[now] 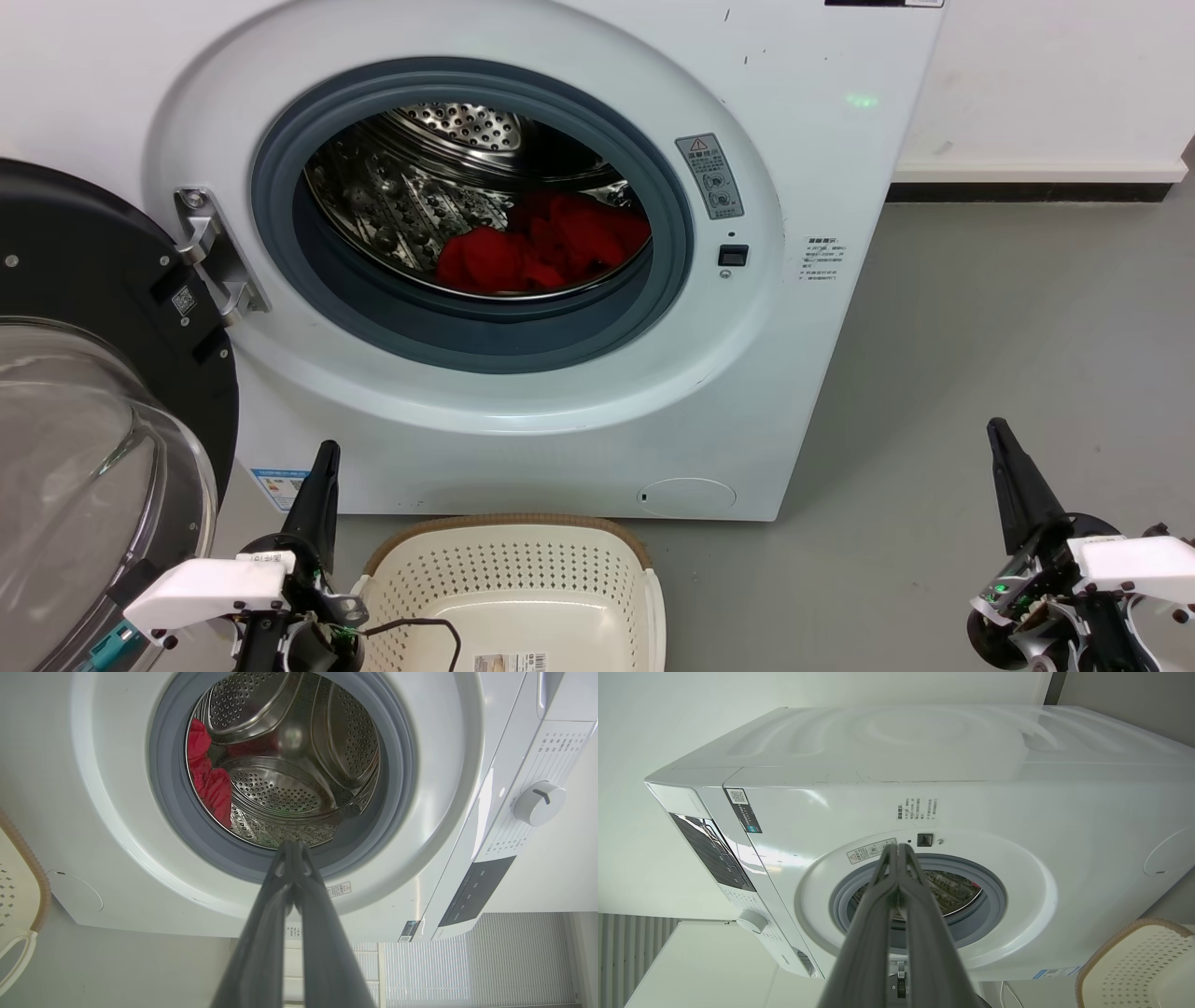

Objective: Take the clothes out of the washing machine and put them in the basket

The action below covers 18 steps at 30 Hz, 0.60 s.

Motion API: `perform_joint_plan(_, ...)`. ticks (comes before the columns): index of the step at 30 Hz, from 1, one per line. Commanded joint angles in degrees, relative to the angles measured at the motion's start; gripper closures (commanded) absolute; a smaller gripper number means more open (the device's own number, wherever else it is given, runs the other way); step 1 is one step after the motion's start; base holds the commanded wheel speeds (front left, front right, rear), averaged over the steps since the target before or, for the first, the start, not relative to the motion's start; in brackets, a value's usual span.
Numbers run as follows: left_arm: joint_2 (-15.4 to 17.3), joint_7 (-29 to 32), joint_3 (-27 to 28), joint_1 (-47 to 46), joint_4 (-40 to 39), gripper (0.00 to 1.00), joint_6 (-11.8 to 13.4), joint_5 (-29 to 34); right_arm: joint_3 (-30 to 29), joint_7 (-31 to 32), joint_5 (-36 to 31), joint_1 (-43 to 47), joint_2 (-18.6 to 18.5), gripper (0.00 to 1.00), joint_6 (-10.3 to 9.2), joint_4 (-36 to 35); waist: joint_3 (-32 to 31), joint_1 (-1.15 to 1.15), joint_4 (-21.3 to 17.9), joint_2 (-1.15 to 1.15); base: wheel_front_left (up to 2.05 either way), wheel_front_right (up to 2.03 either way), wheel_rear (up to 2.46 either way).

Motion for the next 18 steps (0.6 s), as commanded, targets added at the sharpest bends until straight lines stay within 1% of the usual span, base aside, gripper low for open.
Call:
perform_joint_plan(1, 0.0, 0.1, 0.1, -0.3, 0.0, 1.00, -0.1, -0.1, 0.0, 0.0, -0.2, -0.7, 0.2, 1.00, 0.00, 0.1, 0.0, 0.00, 0.0, 0.00, 0.00, 0.00, 0.00)
perform_joint_plan(18, 0.0, 0.1, 0.1, -0.3, 0.0, 1.00, -0.1, -0.1, 0.0, 0.0, -0.2, -0.7, 0.2, 1.00, 0.00, 0.1, 0.0, 0.00, 0.0, 0.00, 0.00, 0.00, 0.00)
